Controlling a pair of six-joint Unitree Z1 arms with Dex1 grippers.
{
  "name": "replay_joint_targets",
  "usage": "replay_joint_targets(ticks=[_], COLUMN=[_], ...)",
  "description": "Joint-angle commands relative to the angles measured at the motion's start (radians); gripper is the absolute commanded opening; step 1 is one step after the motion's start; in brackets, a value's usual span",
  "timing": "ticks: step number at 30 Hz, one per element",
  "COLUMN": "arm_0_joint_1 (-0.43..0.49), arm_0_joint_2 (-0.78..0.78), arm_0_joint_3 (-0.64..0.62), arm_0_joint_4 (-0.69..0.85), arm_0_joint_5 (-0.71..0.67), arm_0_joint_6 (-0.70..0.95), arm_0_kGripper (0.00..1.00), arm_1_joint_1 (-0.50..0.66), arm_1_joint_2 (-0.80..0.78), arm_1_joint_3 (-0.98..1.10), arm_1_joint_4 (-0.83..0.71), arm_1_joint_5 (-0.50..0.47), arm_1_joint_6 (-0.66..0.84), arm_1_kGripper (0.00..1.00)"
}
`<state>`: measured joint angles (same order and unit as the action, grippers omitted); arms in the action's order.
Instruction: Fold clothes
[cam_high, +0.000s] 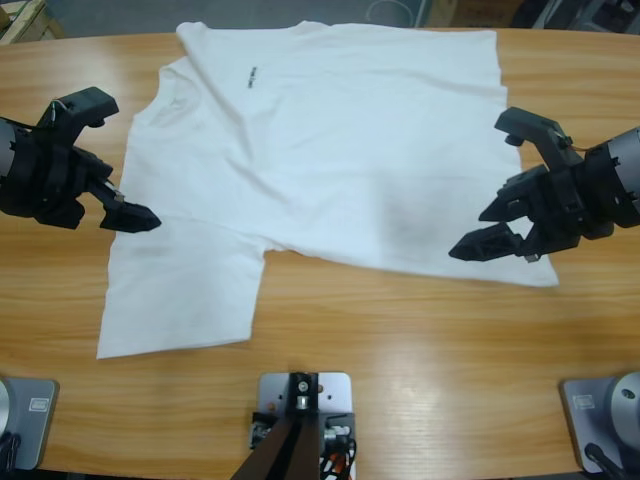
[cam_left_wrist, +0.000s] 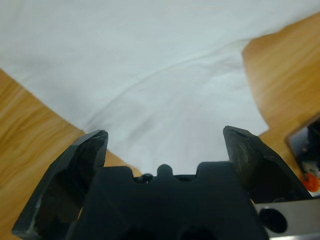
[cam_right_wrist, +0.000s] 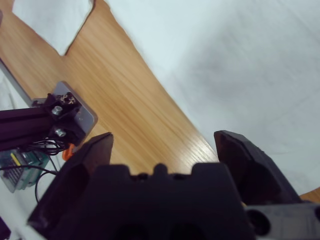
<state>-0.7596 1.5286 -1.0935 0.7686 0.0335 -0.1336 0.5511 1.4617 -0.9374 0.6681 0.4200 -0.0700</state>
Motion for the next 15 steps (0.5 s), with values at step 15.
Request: replay_joint_targets(ticks=[15], arm_0_joint_1=[0.476], arm_0_joint_2=[-0.014], arm_0_joint_3=[0.157], arm_0_joint_4=[-0.053], arm_0_joint_5=[-0.596], arm_0_joint_6=[-0.154], arm_0_kGripper=[0.908], arm_1_joint_1=[0.012], arm_1_joint_2=[0.022], arm_1_joint_3=[0.019], arm_1_joint_4=[-0.022], arm_1_joint_5=[-0.015], arm_1_joint_6=[0.013], arm_1_kGripper=[0.83])
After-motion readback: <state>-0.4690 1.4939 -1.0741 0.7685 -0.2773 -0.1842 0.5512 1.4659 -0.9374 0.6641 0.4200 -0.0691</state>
